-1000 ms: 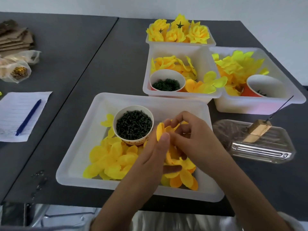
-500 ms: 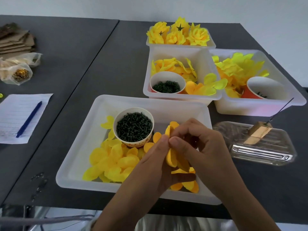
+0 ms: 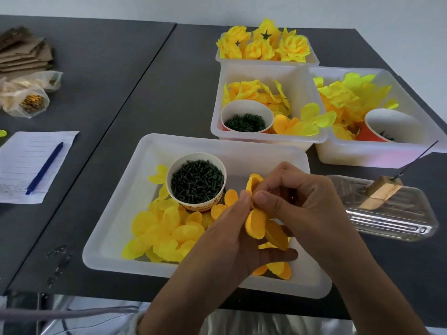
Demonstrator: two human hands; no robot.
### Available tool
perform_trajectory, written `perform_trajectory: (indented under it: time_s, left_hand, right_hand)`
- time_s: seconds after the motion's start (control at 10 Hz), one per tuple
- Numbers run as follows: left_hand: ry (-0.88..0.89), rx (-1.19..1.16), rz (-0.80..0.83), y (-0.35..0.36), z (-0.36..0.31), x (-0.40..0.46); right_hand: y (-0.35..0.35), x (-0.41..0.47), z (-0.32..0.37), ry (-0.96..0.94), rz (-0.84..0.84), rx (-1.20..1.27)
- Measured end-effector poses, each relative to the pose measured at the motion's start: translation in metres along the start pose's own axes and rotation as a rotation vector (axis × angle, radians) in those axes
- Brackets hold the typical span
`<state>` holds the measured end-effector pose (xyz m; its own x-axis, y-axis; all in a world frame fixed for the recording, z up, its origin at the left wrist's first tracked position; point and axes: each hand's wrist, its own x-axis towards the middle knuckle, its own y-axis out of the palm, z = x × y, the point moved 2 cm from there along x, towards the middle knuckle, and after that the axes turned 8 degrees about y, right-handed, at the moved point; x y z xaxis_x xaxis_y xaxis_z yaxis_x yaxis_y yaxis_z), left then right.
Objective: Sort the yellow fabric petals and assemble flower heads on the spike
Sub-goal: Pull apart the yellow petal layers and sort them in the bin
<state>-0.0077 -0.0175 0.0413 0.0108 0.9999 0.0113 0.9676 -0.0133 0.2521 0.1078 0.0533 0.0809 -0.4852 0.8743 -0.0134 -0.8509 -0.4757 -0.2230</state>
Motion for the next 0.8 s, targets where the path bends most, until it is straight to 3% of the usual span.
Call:
perform_trajectory:
  time_s: [0.2, 0.5, 0.8]
  left_hand:
    - [0.037, 0.047, -0.048, 0.001, 0.0, -0.001]
    - [0.128, -0.074, -0.068, 0.012, -0.017, -0.003]
    - [0.293, -0.122, -0.321, 0.021, -0.02, -0.006]
  right_hand:
    - [0.003, -0.001, 0.005, -0.014, -0.018, -0.028]
    - [0.015, -0.011, 0.011, -0.066, -0.2, -0.236]
    - [0.031, -0.012, 0.004, -0.075, -0.306, -0.332]
